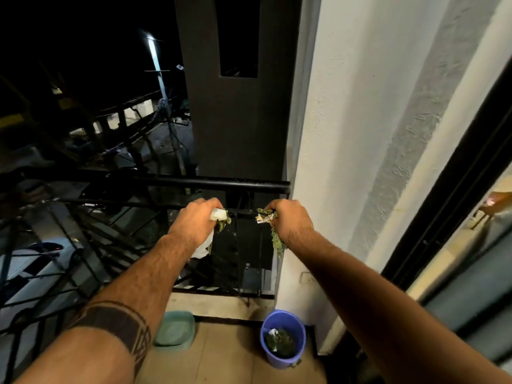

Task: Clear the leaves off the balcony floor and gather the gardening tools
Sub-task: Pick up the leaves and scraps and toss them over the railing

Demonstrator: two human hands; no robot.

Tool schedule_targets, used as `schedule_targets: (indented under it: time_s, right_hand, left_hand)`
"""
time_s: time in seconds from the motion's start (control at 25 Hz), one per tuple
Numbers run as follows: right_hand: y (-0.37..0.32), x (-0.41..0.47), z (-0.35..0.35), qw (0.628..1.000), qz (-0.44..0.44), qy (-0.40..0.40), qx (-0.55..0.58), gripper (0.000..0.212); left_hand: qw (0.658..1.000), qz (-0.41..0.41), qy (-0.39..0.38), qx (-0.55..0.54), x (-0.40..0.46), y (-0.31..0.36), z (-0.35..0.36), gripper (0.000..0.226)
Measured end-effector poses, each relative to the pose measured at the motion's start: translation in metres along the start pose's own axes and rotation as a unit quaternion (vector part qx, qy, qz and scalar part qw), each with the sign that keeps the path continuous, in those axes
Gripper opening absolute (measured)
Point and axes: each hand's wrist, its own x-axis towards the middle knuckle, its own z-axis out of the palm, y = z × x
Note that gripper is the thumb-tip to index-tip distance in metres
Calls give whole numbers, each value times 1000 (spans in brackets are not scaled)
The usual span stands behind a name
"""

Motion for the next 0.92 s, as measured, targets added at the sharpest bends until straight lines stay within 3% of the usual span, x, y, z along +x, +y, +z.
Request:
schedule_targets:
  time_s: [0.32,0.52,0.92]
  right_hand:
    - [29,-28,-4,991,128,36,18,36]
    - [43,-54,1,980,188,66,14,45]
    - [95,-39,3,985,166,42,7,39]
  left_hand:
    - [993,109,-48,-16,22,26,29,28]
    - [983,161,-85,-34,16,41,56,25]
    - [981,143,-112,-68,16,89,98,28]
